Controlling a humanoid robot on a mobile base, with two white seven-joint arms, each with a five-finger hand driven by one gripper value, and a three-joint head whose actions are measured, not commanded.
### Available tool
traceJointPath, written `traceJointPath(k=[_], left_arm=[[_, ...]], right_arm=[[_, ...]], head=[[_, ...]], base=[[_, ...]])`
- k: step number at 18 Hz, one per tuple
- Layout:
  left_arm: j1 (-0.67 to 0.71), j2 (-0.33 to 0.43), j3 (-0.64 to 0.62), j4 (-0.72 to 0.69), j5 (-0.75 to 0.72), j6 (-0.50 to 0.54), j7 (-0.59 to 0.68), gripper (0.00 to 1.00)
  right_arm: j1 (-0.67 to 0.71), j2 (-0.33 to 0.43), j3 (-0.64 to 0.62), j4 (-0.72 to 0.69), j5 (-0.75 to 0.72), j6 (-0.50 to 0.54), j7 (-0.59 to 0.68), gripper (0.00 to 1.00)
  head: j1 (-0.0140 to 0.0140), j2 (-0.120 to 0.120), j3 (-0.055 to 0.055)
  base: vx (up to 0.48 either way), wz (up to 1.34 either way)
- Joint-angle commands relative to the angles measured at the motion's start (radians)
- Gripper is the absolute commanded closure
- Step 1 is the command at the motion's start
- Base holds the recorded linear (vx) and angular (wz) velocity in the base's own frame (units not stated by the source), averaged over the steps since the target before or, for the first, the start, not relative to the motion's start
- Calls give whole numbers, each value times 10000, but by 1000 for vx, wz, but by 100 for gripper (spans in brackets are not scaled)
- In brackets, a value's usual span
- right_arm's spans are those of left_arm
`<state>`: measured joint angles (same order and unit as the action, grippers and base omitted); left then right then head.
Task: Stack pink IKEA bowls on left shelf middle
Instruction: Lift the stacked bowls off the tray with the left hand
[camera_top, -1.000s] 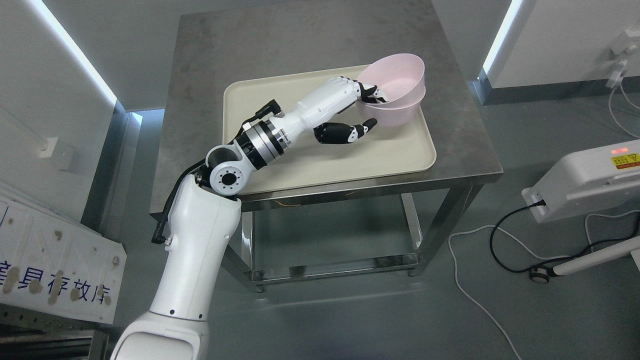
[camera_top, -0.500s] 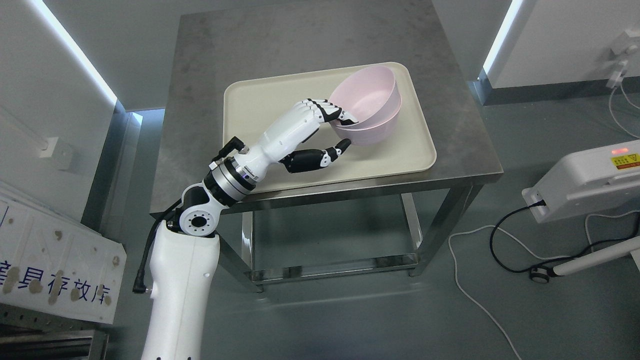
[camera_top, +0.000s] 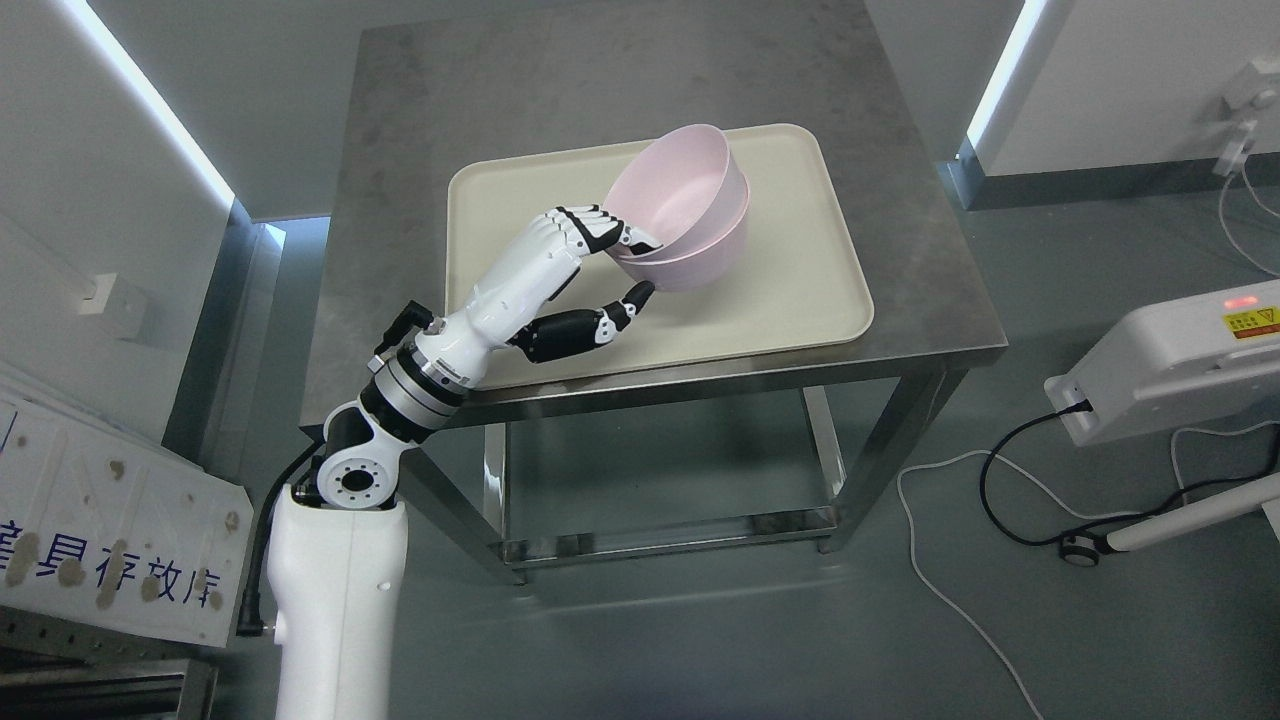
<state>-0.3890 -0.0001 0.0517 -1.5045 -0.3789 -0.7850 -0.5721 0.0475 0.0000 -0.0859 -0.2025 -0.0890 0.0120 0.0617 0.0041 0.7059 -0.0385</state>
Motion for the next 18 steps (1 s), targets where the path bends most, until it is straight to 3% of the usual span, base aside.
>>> traceJointPath(k=[1, 9, 18], left_arm=[[591, 175, 496, -754, 629, -4, -16, 88], [990, 175, 451, -1704, 828, -4, -215, 88], [1420, 175, 404, -2074, 1318, -4, -230, 87]], right_arm=[[0, -175, 0, 0, 0, 2, -3, 0], [0, -175, 0, 0, 0, 2, -3, 0], [0, -175, 0, 0, 0, 2, -3, 0]], head=[[0, 0, 0], [0, 0, 0], [0, 0, 0]], base=[[0, 0], [-22, -6], [-231, -147]])
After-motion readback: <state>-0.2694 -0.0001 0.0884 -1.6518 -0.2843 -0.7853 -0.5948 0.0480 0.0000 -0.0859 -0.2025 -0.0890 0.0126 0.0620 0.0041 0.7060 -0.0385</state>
